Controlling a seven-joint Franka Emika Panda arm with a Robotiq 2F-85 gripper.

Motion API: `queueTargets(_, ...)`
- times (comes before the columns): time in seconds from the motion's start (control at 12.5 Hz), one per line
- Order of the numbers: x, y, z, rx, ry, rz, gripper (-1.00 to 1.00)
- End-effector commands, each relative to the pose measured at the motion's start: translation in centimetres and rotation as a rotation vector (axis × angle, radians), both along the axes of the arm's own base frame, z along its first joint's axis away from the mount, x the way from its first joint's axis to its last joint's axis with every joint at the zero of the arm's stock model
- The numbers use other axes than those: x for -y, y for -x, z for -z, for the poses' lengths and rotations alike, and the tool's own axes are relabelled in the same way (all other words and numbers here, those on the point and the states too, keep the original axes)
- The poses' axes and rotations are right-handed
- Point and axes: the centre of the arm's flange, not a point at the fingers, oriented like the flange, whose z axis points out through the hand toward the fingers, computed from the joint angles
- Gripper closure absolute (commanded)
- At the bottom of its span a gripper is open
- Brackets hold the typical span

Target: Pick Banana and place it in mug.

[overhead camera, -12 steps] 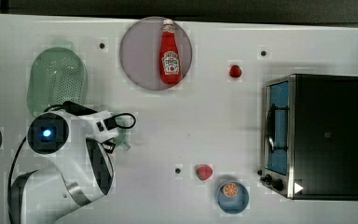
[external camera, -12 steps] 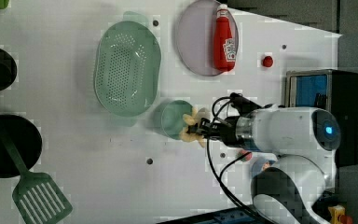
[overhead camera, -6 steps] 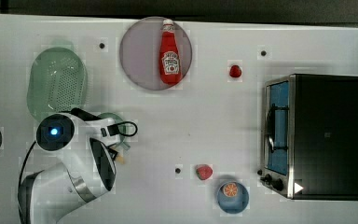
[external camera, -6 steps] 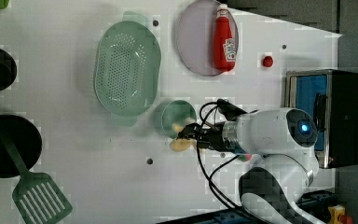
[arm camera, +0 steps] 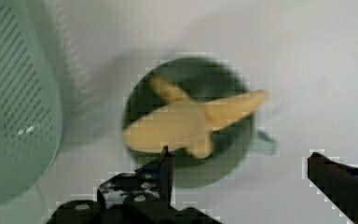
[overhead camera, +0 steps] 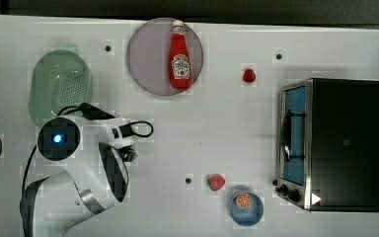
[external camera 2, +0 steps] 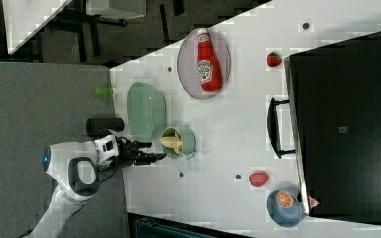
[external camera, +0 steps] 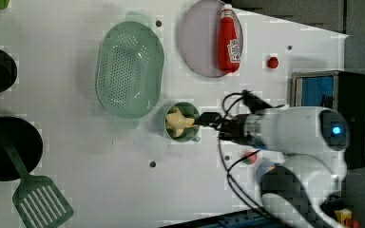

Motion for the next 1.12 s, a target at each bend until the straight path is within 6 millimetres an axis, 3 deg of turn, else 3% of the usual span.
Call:
queueTargets(0.08, 5.1, -3.8, -11.1, 0.125, 0.015, 0.186, -1.00)
queueTargets(0.32, 11.1, -4.1, -18.6, 0.111, 0.056, 0.310, -1.00)
queueTargets(0.48, 16.8, -3.8, -23.8, 0.101, 0.061, 0.423, -1.00)
queueTargets(0.56, 19.1, -3.5, -25.4, 0.094, 0.058, 0.467, -1.00)
queueTargets(0.64, 23.2, -2.8, -27.7, 0.075, 0.042, 0.541, -1.00)
queueTargets(0.88, 25.9, -1.5, -28.5, 0.025, 0.026, 0.514, -1.00)
queueTargets(1.12, 25.4, -1.5, -28.4, 0.021, 0.028, 0.493, -1.00)
